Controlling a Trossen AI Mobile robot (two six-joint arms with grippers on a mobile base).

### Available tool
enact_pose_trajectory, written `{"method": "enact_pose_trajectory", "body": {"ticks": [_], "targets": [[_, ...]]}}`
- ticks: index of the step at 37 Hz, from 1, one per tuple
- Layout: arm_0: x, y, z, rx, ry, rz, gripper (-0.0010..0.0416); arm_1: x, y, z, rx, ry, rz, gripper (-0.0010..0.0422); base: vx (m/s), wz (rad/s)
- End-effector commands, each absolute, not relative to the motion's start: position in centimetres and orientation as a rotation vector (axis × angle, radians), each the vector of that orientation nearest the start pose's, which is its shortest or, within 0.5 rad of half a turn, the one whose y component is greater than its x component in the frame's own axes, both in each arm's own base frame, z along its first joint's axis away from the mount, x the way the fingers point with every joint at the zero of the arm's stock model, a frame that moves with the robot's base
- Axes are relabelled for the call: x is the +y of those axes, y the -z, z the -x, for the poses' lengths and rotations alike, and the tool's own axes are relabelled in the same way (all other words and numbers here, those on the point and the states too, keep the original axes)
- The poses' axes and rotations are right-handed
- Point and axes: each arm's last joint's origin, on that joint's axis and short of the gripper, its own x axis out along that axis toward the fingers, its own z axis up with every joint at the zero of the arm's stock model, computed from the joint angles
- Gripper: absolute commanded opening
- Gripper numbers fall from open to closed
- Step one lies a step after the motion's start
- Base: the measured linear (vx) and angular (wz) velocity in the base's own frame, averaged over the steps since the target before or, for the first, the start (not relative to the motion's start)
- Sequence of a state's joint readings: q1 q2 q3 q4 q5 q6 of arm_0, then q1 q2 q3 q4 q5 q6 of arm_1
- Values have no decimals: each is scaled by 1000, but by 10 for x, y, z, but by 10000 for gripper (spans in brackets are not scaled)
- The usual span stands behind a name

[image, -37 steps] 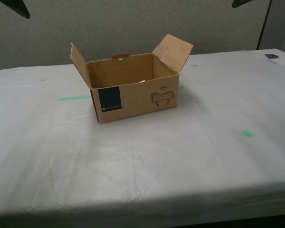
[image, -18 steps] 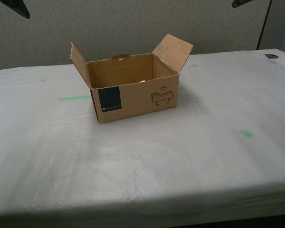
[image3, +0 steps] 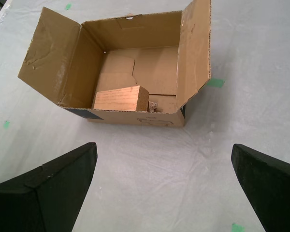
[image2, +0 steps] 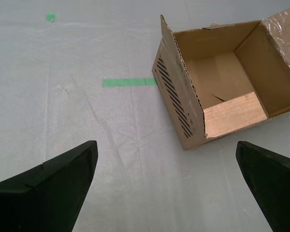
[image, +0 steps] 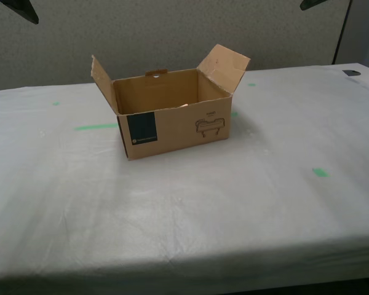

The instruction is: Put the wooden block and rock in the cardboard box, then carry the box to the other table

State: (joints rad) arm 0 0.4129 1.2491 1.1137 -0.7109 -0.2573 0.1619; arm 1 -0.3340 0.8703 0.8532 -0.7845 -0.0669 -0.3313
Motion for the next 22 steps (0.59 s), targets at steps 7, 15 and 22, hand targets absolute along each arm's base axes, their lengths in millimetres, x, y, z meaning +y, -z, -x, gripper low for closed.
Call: {"method": "enact_pose_trajectory", "body": {"ticks": [7, 15, 22], "targets": [[107, -309, -227, 907, -557, -81, 387, -52, -292, -155, 817, 120, 149, 391, 0, 0], [107, -309, -227, 907, -557, -81, 387, -52, -292, -155, 817, 120, 149, 391, 0, 0], [107, -309, -227, 907, -557, -81, 387, -52, -292, -155, 817, 120, 149, 391, 0, 0]]}}
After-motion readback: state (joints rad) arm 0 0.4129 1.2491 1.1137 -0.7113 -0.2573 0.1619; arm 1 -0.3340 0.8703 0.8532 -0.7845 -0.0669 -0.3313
